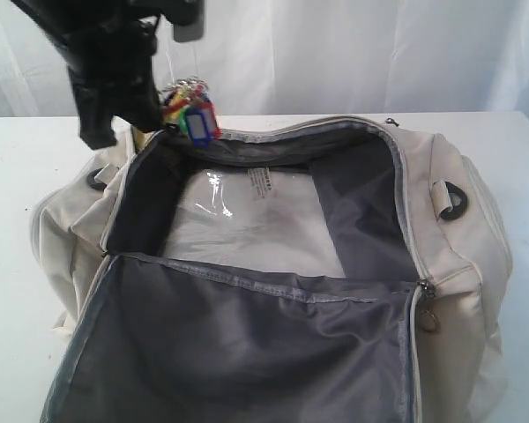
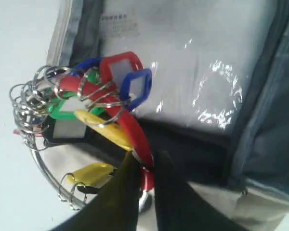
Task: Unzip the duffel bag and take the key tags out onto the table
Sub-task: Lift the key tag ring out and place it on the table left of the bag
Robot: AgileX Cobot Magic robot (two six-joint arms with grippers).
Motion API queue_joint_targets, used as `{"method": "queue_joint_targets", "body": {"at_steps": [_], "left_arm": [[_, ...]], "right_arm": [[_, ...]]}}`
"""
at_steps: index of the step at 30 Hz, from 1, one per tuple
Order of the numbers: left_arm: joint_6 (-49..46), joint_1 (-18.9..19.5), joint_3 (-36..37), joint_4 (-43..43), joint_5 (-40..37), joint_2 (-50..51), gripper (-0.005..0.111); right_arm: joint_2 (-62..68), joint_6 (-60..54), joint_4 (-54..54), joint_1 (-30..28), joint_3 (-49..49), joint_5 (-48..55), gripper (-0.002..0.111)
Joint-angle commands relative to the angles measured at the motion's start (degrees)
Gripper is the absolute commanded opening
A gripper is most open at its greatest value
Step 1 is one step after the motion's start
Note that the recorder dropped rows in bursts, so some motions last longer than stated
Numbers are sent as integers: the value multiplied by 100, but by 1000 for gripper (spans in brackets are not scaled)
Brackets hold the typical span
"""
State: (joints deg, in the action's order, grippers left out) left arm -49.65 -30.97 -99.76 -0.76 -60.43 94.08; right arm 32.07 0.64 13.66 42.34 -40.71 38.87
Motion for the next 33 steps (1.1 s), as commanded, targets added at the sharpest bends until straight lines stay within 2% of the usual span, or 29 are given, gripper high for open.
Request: {"method": "queue_joint_targets", "body": {"at_steps": [1, 5, 9, 12, 16, 22, 25, 27, 33], "left_arm": [[442, 684, -31, -114, -376, -492, 0], [680, 1435, 45, -204, -533, -672, 0], [715, 2029, 358, -204, -726, -670, 0], [978, 2327, 952, -216, -540, -670, 0], [1289, 2602, 2091, -216, 245, -670, 0], [1652, 2625, 3981, 326, 1874, -660, 0], [1642, 2528, 4627, 480, 2501, -575, 0], [1516, 2317, 4871, 647, 2774, -485, 0], [1385, 1563, 4924, 673, 2814, -130, 0]], "right_arm": [[-58, 21, 29, -9, 28, -82, 0], [-58, 21, 29, -9, 28, -82, 0], [-58, 21, 29, -9, 28, -82, 0], [-58, 21, 29, -9, 28, -82, 0], [-57, 83, 29, -9, 28, -82, 0], [-57, 104, 29, -9, 28, -82, 0], [-57, 104, 29, -9, 28, -82, 0], [-57, 115, 18, -9, 28, -82, 0], [-57, 115, 18, -9, 28, -82, 0]]}}
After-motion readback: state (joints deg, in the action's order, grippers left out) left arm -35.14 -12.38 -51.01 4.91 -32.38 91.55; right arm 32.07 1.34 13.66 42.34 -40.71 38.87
